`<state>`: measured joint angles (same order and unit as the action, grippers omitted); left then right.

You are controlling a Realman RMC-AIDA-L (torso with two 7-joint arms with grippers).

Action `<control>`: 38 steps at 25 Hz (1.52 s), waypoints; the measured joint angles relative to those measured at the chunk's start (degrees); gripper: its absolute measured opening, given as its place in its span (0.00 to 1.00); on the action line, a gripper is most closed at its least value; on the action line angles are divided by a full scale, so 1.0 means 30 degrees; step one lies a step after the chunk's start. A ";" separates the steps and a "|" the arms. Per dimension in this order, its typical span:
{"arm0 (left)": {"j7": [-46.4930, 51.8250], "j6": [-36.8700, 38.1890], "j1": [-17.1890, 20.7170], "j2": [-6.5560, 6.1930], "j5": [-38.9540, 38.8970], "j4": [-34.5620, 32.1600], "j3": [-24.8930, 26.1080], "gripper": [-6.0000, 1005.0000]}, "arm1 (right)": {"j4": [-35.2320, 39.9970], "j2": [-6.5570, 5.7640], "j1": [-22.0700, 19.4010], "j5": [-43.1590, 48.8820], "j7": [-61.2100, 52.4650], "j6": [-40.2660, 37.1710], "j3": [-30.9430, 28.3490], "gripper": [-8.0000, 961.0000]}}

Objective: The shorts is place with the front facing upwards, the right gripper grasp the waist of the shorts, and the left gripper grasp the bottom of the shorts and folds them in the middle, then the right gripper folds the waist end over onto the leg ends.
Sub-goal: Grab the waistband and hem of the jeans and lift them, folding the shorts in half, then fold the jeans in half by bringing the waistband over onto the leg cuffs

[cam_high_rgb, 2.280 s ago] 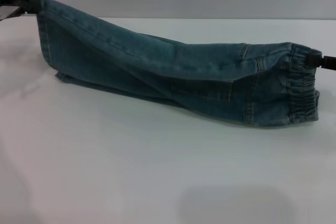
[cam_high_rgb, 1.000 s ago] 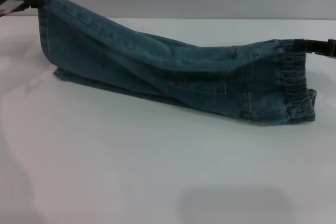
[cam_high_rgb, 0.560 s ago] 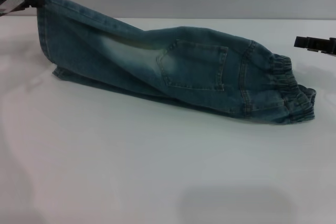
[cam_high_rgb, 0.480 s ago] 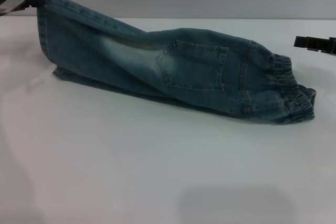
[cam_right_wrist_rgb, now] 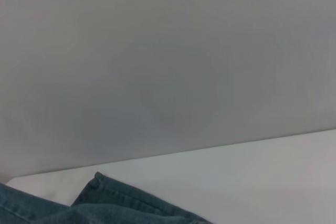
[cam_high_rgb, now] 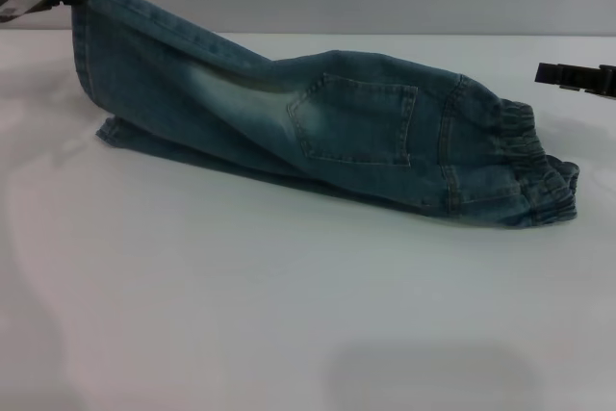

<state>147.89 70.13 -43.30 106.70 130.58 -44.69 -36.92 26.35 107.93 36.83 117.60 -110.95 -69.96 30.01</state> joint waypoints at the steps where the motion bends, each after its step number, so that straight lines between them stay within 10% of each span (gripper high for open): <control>1: -0.0001 -0.0013 -0.0012 0.0004 -0.0013 -0.0006 0.0016 0.14 | -0.0013 -0.0001 0.0006 0.0000 0.0024 -0.0001 0.0007 0.62; 9: -0.0670 -0.0666 0.0076 0.0134 -0.1491 -0.0010 0.0060 0.15 | -0.0114 0.0022 0.0010 0.0001 0.0118 -0.0042 0.0019 0.62; 25: -0.0979 -0.1357 0.0267 0.0260 -0.1729 0.0015 0.0067 0.65 | 0.0003 0.0153 -0.0005 -0.0010 0.0146 -0.0138 0.0015 0.62; 30: -0.2488 -0.1934 0.0582 0.0530 -0.3313 0.0016 0.0090 0.83 | 0.0027 -0.0216 -0.0011 0.0006 -0.0361 -0.0485 0.0060 0.62; 38: -0.7105 -0.3213 0.0999 0.1506 -0.6268 0.0012 0.0093 0.83 | 0.1303 -0.1396 0.0213 0.1327 -0.4197 -0.3636 0.0737 0.62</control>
<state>126.57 60.49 -40.30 111.22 111.78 -44.65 -36.64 30.26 103.74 37.47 121.58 -123.54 -80.87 32.22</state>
